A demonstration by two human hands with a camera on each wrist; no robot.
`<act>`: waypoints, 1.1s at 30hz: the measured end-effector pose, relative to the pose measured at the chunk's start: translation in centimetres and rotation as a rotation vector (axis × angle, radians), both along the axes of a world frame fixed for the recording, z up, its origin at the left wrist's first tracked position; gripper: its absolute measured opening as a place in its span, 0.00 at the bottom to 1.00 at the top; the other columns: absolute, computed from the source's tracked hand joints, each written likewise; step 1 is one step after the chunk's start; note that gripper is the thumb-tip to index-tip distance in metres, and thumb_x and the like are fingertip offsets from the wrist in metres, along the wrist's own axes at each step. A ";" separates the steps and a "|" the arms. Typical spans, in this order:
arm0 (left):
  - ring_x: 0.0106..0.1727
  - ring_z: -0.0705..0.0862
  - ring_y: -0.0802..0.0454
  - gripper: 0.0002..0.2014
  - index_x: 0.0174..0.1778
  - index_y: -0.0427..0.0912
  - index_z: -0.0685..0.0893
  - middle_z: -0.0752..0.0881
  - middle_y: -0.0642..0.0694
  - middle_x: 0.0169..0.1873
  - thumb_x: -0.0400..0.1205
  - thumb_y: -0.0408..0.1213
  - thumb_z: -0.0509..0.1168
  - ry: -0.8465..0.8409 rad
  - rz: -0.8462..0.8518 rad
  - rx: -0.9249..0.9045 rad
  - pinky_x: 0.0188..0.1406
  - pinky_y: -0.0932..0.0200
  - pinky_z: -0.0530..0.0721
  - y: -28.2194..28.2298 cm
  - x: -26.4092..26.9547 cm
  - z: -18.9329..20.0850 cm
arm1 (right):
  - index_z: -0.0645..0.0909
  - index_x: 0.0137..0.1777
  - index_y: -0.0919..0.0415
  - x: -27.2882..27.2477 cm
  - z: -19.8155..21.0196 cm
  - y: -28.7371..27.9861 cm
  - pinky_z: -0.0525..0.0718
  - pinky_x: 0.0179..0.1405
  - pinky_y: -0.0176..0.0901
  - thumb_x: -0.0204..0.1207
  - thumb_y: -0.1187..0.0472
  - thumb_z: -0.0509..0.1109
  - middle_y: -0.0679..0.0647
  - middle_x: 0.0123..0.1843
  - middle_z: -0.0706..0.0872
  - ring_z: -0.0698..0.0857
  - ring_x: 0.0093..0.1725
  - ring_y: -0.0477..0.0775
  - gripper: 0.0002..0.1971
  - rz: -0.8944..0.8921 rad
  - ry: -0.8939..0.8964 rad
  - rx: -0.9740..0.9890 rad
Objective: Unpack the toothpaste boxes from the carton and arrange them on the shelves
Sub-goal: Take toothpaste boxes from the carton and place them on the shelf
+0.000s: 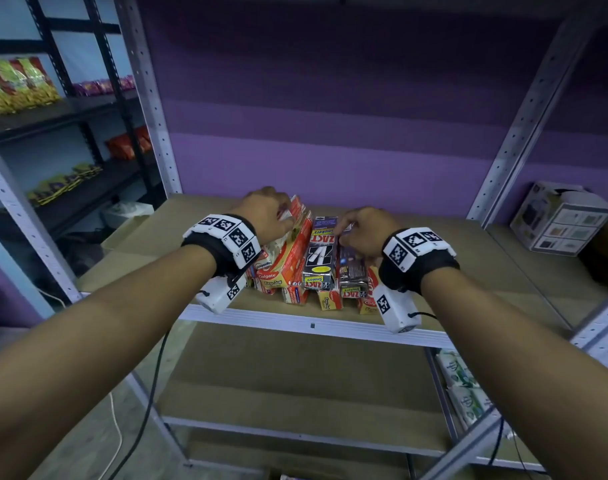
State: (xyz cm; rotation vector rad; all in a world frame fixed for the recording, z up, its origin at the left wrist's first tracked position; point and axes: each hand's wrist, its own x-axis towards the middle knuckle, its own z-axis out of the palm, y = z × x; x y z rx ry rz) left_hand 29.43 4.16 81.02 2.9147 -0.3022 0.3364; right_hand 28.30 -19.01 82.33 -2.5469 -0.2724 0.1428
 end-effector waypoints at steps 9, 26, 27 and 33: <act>0.55 0.79 0.45 0.15 0.57 0.51 0.85 0.84 0.49 0.53 0.81 0.54 0.63 -0.091 -0.202 0.138 0.53 0.45 0.82 -0.5 -5.0 1.0 | 0.88 0.41 0.49 -3.3 0.5 -3.0 0.86 0.24 0.40 0.76 0.57 0.76 0.46 0.37 0.91 0.89 0.31 0.47 0.03 0.113 0.053 -0.052; 0.47 0.80 0.53 0.12 0.49 0.51 0.83 0.80 0.56 0.45 0.83 0.55 0.63 0.133 -0.483 0.056 0.45 0.53 0.81 -2.9 -13.9 -7.7 | 0.87 0.45 0.46 -10.1 -7.3 -7.0 0.88 0.31 0.46 0.73 0.54 0.78 0.52 0.37 0.89 0.88 0.33 0.56 0.03 0.188 0.348 -0.162; 0.48 0.80 0.54 0.12 0.50 0.51 0.83 0.80 0.56 0.46 0.83 0.55 0.62 0.179 -0.478 0.047 0.46 0.54 0.81 -3.0 -14.2 -8.7 | 0.87 0.45 0.46 -10.4 -8.2 -7.2 0.89 0.32 0.46 0.74 0.53 0.77 0.53 0.39 0.90 0.89 0.35 0.57 0.02 0.189 0.379 -0.175; 0.46 0.78 0.57 0.12 0.53 0.49 0.85 0.83 0.53 0.50 0.84 0.52 0.63 0.409 -0.422 -0.041 0.43 0.66 0.67 -3.5 -15.9 -15.8 | 0.85 0.49 0.53 -12.2 -15.3 -8.0 0.82 0.27 0.45 0.80 0.64 0.67 0.57 0.49 0.92 0.85 0.34 0.57 0.06 0.223 0.578 -0.193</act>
